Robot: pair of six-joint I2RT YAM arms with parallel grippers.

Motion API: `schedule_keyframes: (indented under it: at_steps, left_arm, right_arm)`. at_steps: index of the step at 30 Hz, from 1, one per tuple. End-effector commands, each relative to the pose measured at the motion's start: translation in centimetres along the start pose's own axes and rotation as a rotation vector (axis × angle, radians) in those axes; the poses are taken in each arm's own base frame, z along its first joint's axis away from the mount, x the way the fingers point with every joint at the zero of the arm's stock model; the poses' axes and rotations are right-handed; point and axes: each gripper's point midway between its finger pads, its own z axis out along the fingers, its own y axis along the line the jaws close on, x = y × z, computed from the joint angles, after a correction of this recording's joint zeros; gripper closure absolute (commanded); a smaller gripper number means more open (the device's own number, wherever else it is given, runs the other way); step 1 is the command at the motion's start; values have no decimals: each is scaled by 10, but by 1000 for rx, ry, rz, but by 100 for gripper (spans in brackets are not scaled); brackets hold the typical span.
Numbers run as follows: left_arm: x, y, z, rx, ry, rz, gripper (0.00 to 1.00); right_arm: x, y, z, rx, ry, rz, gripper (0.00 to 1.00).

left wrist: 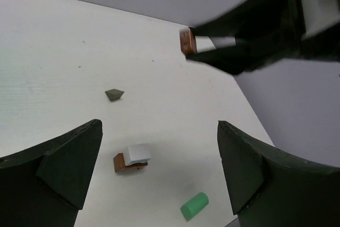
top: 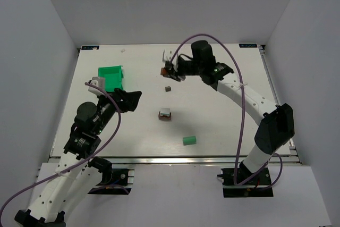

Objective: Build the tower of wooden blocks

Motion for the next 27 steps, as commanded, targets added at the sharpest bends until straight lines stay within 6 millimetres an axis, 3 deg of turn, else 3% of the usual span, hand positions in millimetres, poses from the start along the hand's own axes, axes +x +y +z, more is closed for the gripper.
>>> schedule_keyframes:
  at_steps: [1, 6, 10, 13, 15, 18, 22, 27]
  left_arm:
    - [-15, 11, -3, -98, -18, 18, 2]
    - [-5, 22, 0, -122, -28, 18, 2]
    - [11, 29, 9, -119, 2, 30, 2]
    - [15, 40, 13, -169, 11, 26, 2]
    - [19, 45, 16, -191, 19, 27, 2]
    - [23, 49, 17, -198, 29, 41, 2]
    - [31, 54, 20, -201, 44, 54, 2]
    - [47, 37, 25, -85, 128, 89, 2]
  right_arm:
    - [49, 45, -24, -208, 166, -328, 75]
    - [81, 99, -48, -444, 257, -380, 78]
    - [94, 123, -54, -548, 291, -344, 78]
    - [98, 130, -45, -532, 316, -195, 73]
    - [96, 123, -28, -464, 317, -139, 72]
    - [99, 132, -23, -471, 320, -96, 72]
    - [114, 150, -23, -544, 349, -155, 72]
    - [120, 161, -32, -715, 340, -359, 72]
